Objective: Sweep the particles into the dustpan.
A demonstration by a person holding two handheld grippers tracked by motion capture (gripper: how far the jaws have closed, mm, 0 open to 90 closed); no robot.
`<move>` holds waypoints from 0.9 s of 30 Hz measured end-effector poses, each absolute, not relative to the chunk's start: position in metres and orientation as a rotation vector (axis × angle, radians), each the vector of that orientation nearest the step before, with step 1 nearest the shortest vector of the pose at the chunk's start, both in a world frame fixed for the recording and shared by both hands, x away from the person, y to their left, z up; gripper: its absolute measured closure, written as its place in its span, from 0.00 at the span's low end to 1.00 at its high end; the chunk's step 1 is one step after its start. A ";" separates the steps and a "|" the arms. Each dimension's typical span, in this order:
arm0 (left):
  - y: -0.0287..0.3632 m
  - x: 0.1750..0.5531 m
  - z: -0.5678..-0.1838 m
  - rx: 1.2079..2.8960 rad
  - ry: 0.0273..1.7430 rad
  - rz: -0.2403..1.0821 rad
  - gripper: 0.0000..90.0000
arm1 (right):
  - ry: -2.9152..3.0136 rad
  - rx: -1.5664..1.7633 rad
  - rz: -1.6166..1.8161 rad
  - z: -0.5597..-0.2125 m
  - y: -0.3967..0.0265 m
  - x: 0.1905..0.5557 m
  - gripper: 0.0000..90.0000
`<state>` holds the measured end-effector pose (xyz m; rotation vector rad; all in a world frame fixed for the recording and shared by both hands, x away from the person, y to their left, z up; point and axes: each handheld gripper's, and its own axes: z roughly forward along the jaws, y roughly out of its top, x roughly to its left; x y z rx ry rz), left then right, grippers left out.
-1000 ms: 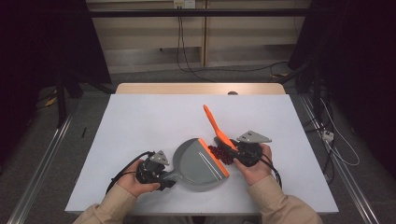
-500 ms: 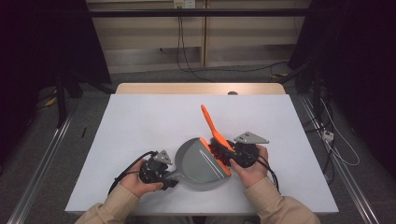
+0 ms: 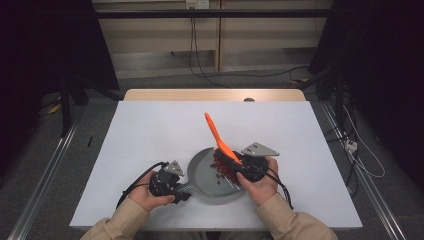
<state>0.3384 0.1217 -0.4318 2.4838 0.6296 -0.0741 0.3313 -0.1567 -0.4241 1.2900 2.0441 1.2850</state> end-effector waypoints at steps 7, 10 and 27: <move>0.122 0.338 -0.432 2.477 0.633 -0.076 0.69 | 2.035 1.221 1.335 -0.412 -0.154 0.332 0.79; 0.122 0.339 -0.432 2.478 0.633 -0.077 0.69 | 1.998 1.226 1.329 -0.409 -0.163 0.336 0.79; 0.123 0.340 -0.433 2.465 0.653 -0.083 0.69 | 2.040 1.197 1.138 -0.432 -0.171 0.351 0.79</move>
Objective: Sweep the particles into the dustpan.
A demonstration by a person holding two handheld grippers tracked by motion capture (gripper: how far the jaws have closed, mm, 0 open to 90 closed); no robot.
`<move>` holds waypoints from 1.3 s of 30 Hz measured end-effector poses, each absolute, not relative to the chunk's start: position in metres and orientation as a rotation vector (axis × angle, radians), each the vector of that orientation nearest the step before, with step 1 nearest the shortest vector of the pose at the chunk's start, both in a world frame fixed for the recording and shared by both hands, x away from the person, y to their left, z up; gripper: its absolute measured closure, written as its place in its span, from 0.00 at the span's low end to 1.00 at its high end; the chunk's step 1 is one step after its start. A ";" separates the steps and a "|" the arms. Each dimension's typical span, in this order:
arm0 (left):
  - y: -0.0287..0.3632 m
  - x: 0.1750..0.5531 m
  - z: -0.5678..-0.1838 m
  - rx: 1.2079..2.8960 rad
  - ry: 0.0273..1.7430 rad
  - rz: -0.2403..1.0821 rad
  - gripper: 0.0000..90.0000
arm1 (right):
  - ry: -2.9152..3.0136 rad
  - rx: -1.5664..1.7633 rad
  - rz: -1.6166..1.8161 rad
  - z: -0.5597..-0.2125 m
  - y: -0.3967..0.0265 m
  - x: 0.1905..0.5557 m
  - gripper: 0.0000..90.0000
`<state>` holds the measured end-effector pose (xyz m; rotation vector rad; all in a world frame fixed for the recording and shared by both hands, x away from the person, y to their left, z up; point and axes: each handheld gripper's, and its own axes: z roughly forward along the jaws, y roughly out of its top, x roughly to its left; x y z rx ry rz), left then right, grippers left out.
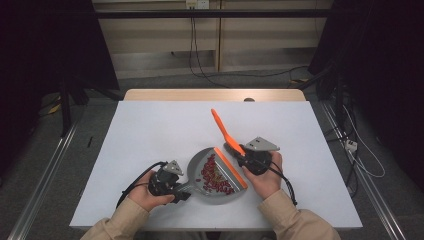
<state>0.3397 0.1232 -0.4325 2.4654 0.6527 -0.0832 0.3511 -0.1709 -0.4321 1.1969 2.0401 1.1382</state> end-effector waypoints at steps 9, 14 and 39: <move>0.123 0.341 -0.433 2.468 0.657 -0.089 0.69 | 2.102 1.141 1.260 -0.426 -0.150 0.340 0.79; 0.124 0.340 -0.433 2.466 0.647 -0.080 0.69 | 2.129 1.115 1.303 -0.424 -0.141 0.337 0.79; 0.112 0.339 -0.436 2.432 0.663 -0.024 0.69 | 2.015 1.263 1.291 -0.421 -0.180 0.357 0.79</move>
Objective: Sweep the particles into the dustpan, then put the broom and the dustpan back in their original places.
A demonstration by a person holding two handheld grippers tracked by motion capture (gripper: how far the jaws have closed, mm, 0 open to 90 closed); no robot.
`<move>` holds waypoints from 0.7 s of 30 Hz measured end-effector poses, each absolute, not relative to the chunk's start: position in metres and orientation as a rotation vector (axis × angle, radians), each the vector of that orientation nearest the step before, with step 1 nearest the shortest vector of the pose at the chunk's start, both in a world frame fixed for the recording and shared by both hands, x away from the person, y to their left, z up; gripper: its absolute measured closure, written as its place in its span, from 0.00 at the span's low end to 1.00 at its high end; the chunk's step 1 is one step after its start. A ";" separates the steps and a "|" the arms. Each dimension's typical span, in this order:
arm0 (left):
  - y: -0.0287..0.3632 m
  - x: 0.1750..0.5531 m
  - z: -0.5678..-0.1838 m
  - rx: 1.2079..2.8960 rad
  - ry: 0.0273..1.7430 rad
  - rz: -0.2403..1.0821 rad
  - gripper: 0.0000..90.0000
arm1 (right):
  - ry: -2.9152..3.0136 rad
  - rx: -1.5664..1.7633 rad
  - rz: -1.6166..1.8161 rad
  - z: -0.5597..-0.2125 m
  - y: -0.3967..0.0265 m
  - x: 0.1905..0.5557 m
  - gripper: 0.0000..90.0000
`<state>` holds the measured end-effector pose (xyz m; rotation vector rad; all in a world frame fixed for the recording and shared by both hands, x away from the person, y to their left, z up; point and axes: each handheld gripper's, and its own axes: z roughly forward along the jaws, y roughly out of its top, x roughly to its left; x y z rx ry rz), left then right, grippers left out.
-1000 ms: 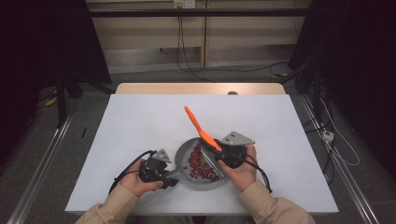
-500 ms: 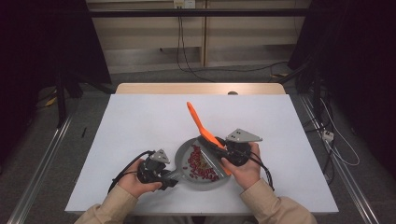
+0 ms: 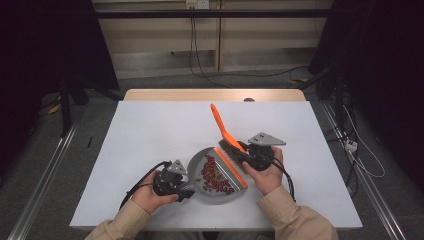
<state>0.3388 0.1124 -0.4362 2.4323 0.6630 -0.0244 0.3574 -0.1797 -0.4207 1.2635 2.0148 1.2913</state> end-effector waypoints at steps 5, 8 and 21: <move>0.113 0.336 -0.434 2.407 0.644 0.036 0.70 | 2.010 1.278 1.293 -0.422 -0.187 0.356 0.79; 0.117 0.337 -0.431 2.380 0.631 0.049 0.70 | 1.993 1.296 1.300 -0.420 -0.194 0.355 0.79; 0.125 0.332 -0.438 2.288 0.679 0.133 0.70 | 1.928 1.337 1.310 -0.417 -0.212 0.355 0.79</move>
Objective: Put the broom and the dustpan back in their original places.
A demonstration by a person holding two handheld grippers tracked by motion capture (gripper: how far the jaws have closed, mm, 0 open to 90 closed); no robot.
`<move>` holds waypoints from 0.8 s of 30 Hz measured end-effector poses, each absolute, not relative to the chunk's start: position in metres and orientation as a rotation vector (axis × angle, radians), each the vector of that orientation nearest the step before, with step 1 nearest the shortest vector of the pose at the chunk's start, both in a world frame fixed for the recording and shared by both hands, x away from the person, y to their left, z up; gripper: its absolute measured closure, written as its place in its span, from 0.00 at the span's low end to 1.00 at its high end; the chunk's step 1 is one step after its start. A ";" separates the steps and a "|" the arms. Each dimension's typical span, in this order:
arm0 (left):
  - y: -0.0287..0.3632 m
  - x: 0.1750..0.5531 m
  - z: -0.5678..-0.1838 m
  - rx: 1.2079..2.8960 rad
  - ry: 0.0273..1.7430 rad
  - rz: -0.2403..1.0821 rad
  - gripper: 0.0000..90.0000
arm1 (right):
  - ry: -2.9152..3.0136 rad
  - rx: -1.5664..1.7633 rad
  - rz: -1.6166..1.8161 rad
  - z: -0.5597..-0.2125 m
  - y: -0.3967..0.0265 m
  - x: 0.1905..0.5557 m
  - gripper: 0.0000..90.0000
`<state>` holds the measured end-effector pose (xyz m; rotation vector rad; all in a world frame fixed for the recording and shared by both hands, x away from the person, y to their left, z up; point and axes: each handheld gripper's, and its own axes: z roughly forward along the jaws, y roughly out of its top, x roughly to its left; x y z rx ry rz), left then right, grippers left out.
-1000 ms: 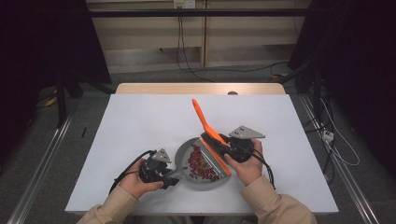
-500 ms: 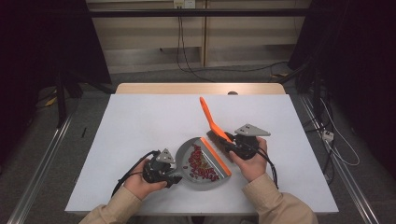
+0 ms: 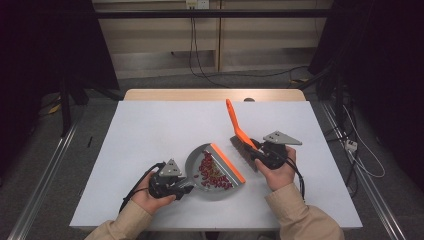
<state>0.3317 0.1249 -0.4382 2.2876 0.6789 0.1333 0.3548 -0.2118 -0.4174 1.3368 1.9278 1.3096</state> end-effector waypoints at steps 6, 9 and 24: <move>0.131 0.335 -0.436 2.252 0.697 0.151 0.70 | 1.922 1.337 1.310 -0.417 -0.213 0.355 0.79; 0.137 0.338 -0.434 2.200 0.746 0.174 0.70 | 1.914 1.338 1.309 -0.416 -0.215 0.355 0.79; 0.169 0.358 -0.432 2.072 0.984 0.298 0.70 | 1.865 1.373 1.292 -0.415 -0.232 0.350 0.79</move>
